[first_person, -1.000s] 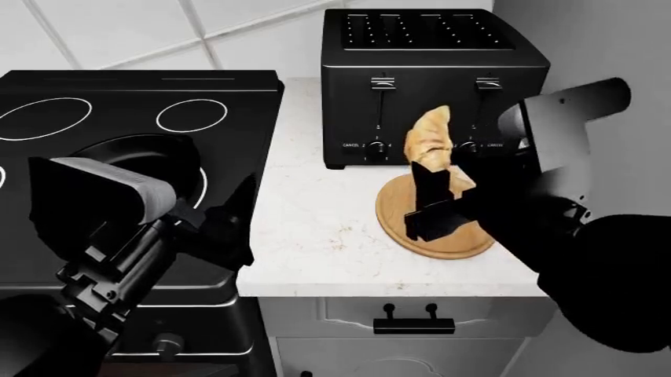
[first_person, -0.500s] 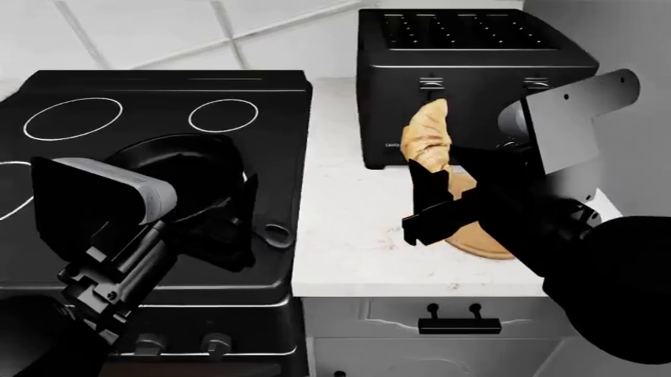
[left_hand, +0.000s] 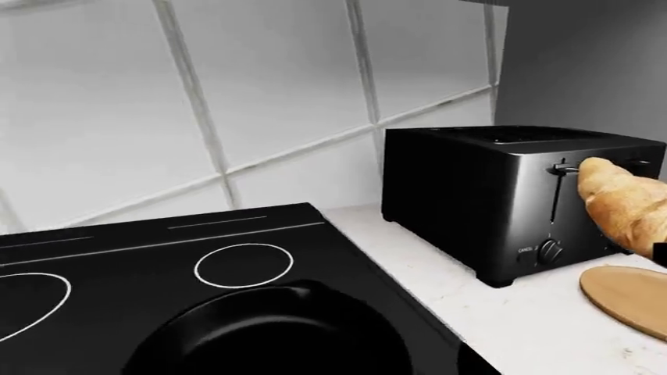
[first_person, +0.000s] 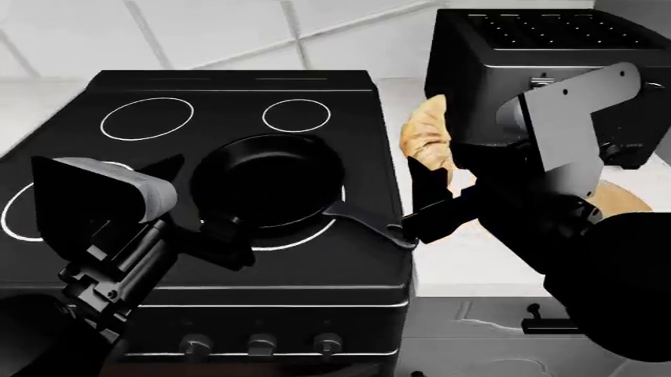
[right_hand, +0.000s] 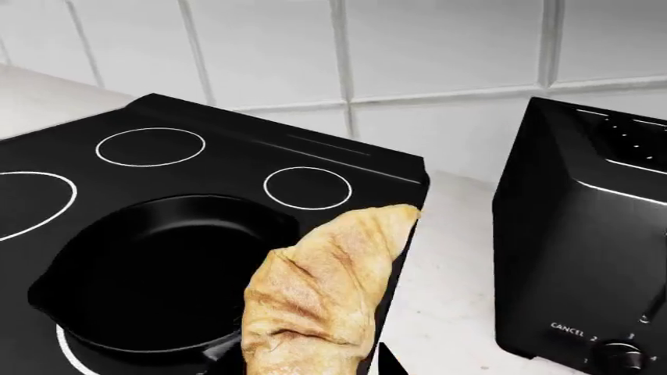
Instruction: Pick the croissant and place it on the pan. Then turn on the stove to warm the croissant.
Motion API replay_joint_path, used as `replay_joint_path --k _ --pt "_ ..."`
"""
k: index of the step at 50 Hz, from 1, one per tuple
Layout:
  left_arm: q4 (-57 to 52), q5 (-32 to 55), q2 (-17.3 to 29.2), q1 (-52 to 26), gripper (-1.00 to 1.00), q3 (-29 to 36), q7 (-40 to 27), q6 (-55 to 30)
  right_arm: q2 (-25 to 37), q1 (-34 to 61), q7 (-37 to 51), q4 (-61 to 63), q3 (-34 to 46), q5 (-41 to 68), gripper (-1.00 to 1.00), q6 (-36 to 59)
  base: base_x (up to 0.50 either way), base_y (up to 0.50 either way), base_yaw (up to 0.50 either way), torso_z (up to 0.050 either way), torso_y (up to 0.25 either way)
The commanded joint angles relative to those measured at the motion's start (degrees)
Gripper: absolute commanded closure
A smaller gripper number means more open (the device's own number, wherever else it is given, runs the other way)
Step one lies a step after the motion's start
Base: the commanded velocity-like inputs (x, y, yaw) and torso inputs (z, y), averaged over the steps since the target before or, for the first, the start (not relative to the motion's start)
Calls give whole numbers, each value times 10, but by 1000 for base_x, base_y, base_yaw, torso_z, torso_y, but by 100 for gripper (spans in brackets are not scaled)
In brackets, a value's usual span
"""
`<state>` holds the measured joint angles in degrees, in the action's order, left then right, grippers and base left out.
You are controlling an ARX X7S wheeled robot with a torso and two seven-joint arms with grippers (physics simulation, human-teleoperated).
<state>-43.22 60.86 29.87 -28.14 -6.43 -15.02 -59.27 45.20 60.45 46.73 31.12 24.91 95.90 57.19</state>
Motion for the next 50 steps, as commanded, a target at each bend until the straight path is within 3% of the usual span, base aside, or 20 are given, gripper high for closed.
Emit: replay_joint_path --k 1,45,50 --pt "1 2 1 -1 -100 2 -4 2 2 0 -6 2 0 -8 100 2 0 500 0 0 0" --pt "3 3 5 -1 -100 13 -12 14 25 -11 6 17 -11 -5 100 -16 0 500 0 0 0" --pt "5 2 6 1 -100 13 -12 16 31 -21 8 19 -19 -6 100 -28 0 21 0 0 0"
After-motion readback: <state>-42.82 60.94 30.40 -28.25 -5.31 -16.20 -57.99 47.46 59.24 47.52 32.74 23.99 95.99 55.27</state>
